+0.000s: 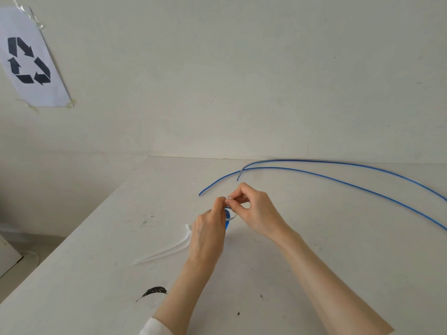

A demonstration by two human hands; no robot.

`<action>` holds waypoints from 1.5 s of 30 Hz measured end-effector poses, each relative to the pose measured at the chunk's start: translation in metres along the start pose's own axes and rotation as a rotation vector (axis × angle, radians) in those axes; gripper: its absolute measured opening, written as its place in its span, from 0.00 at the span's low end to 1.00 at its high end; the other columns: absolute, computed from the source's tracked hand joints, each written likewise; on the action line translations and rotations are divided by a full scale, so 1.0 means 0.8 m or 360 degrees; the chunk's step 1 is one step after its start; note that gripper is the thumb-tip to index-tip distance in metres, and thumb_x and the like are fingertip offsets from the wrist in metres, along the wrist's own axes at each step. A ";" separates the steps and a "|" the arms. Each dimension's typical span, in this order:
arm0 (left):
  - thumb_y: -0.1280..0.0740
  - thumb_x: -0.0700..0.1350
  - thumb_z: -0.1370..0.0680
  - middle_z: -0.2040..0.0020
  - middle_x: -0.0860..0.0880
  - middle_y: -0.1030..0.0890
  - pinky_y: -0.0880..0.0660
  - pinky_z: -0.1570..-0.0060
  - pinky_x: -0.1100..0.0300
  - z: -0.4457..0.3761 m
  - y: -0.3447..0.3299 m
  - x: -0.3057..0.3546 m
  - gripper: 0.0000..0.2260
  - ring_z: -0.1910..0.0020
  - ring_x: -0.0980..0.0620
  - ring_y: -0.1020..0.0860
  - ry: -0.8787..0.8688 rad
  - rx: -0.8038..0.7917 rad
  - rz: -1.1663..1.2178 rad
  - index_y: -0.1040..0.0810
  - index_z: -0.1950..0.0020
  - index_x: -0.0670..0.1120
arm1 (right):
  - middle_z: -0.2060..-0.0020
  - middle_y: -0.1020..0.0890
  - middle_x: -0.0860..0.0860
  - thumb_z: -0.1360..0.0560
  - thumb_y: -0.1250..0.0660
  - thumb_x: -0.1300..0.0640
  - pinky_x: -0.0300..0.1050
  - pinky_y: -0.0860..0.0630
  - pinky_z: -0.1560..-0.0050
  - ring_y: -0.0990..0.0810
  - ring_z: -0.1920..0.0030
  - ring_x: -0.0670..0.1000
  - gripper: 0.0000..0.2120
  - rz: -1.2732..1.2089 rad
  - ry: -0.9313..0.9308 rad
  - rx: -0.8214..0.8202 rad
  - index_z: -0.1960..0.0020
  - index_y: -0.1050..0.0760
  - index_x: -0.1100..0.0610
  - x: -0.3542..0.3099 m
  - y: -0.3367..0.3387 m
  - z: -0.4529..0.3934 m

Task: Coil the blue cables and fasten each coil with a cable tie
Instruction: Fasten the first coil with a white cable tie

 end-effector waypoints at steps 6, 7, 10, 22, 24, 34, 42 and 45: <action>0.48 0.43 0.20 0.66 0.63 0.20 0.29 0.67 0.60 -0.003 -0.009 -0.026 0.13 0.67 0.58 0.24 0.0391 -0.0017 0.0476 0.28 0.55 0.59 | 0.60 0.20 0.44 0.28 0.29 0.54 0.29 0.27 0.56 0.21 0.58 0.40 0.04 -0.0192 -0.0033 0.0003 0.57 0.23 0.47 -0.002 0.006 -0.009; 0.47 0.43 0.20 0.68 0.65 0.20 0.30 0.68 0.58 -0.004 -0.010 -0.025 0.15 0.70 0.60 0.25 0.0385 -0.0033 0.0523 0.28 0.58 0.60 | 0.60 0.20 0.43 0.29 0.28 0.54 0.32 0.26 0.56 0.21 0.58 0.41 0.05 -0.0250 -0.0035 0.0033 0.58 0.23 0.45 -0.004 0.011 -0.010; 0.46 0.42 0.20 0.74 0.63 0.25 0.35 0.73 0.62 -0.006 -0.011 -0.020 0.15 0.77 0.61 0.30 0.0340 -0.0084 0.0613 0.29 0.60 0.60 | 0.65 0.20 0.42 0.30 0.28 0.59 0.41 0.24 0.55 0.21 0.60 0.44 0.08 -0.0214 0.0040 0.0106 0.63 0.23 0.47 -0.012 0.022 -0.014; 0.44 0.47 0.19 0.78 0.57 0.38 0.34 0.76 0.65 -0.011 -0.022 -0.024 0.14 0.78 0.55 0.40 0.0646 -0.0154 0.1361 0.20 0.53 0.45 | 0.69 0.24 0.49 0.25 0.39 0.67 0.38 0.29 0.63 0.28 0.67 0.45 0.09 -0.0275 0.0048 0.0408 0.62 0.29 0.56 -0.009 0.046 -0.016; 0.45 0.46 0.19 0.77 0.56 0.40 0.36 0.76 0.65 -0.010 -0.024 -0.018 0.17 0.77 0.55 0.41 0.0642 -0.0174 0.1421 0.19 0.58 0.46 | 0.69 0.24 0.50 0.25 0.40 0.68 0.33 0.29 0.65 0.28 0.68 0.43 0.10 -0.0241 0.0051 0.0451 0.62 0.30 0.56 -0.009 0.050 -0.017; 0.45 0.46 0.19 0.79 0.56 0.39 0.38 0.77 0.64 -0.009 -0.024 -0.021 0.17 0.78 0.55 0.41 0.0652 -0.0101 0.1275 0.26 0.61 0.38 | 0.64 0.20 0.49 0.20 0.45 0.61 0.27 0.30 0.67 0.25 0.70 0.36 0.11 -0.0266 -0.0182 0.0200 0.60 0.34 0.52 0.010 0.044 -0.021; 0.45 0.46 0.19 0.78 0.57 0.40 0.39 0.77 0.64 -0.009 -0.030 -0.025 0.17 0.78 0.55 0.42 0.0697 -0.0096 0.1319 0.30 0.66 0.41 | 0.65 0.18 0.42 0.26 0.31 0.55 0.29 0.29 0.64 0.23 0.64 0.38 0.05 -0.0292 -0.0140 -0.0010 0.62 0.23 0.50 0.007 0.035 -0.016; 0.45 0.46 0.19 0.78 0.57 0.40 0.37 0.77 0.64 -0.007 -0.034 -0.023 0.17 0.78 0.56 0.41 0.0694 -0.0118 0.1338 0.27 0.65 0.43 | 0.67 0.18 0.41 0.29 0.29 0.60 0.26 0.30 0.63 0.22 0.66 0.36 0.07 -0.0289 -0.0127 0.0136 0.64 0.24 0.53 0.010 0.046 -0.018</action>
Point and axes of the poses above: each hand's wrist, its own z-axis away from the middle knuckle, its own y-axis out of the back of the hand, x = y × z, the point moved 10 cm from there along -z, towards the middle knuckle
